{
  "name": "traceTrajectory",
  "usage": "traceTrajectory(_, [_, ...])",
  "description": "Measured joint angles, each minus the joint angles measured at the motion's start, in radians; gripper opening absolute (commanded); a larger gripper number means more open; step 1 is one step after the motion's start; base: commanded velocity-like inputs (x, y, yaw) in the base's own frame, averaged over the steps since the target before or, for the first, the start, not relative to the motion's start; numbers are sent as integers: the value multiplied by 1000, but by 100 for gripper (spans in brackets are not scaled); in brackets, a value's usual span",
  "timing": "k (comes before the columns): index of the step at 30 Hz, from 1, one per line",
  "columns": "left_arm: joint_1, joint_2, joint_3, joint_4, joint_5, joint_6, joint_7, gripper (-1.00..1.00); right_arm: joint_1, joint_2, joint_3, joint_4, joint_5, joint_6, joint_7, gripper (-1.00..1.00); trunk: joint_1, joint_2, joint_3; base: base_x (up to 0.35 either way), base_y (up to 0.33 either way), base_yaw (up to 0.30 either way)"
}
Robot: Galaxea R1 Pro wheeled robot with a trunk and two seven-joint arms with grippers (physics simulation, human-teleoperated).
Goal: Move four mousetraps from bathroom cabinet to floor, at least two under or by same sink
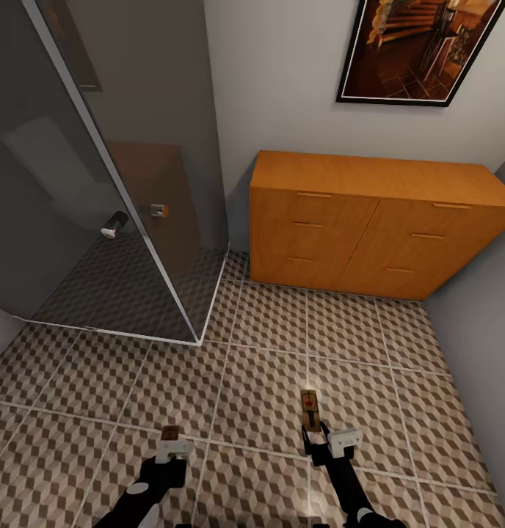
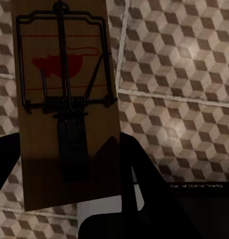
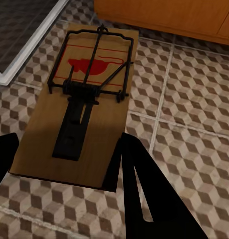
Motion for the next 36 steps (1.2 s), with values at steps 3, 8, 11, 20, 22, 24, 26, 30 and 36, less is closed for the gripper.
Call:
traceTrajectory(3, [-1,-16,-15,3,-6,-37,-2,-100,13,-2,-1,0,0,1,-1,-100,0,0,0,0,0,0])
traceTrajectory(8, [-1,-37,-43,3,-12,-103,-3,-100,23,-13,-2,1,-1,2,-2,-100,0,0,0,0,0,0])
traceTrajectory(11, [-1,-37,-48,4,-34,-151,-3,-100,25,-25,-4,1,-2,5,-2,-100,0,0,0,0,0,0])
traceTrajectory(20, [-1,-38,-49,2,-131,-258,-2,-100,28,-34,-1,1,0,20,-1,-100,0,0,0,0,0,0])
traceTrajectory(22, [-1,-38,-50,1,-135,-262,-3,-100,28,-34,-1,1,0,24,-2,-100,0,0,0,0,0,0])
traceTrajectory(24, [-1,-39,-50,0,-135,-263,-4,-100,28,-33,-1,0,0,28,-2,-100,0,0,0,0,0,0])
traceTrajectory(26, [-1,-45,-50,0,-135,-263,-4,-100,28,-33,-1,0,0,30,-2,-100,0,0,0,0,0,0])
traceTrajectory(30, [-1,-50,-51,0,-136,-264,-4,-100,28,-33,-1,0,0,31,-2,-100,0,0,0,0,0,0])
traceTrajectory(36, [-1,-52,-52,-1,-137,-264,-4,-100,28,-33,-1,1,0,31,-2,-100,0,0,0,0,0,0])
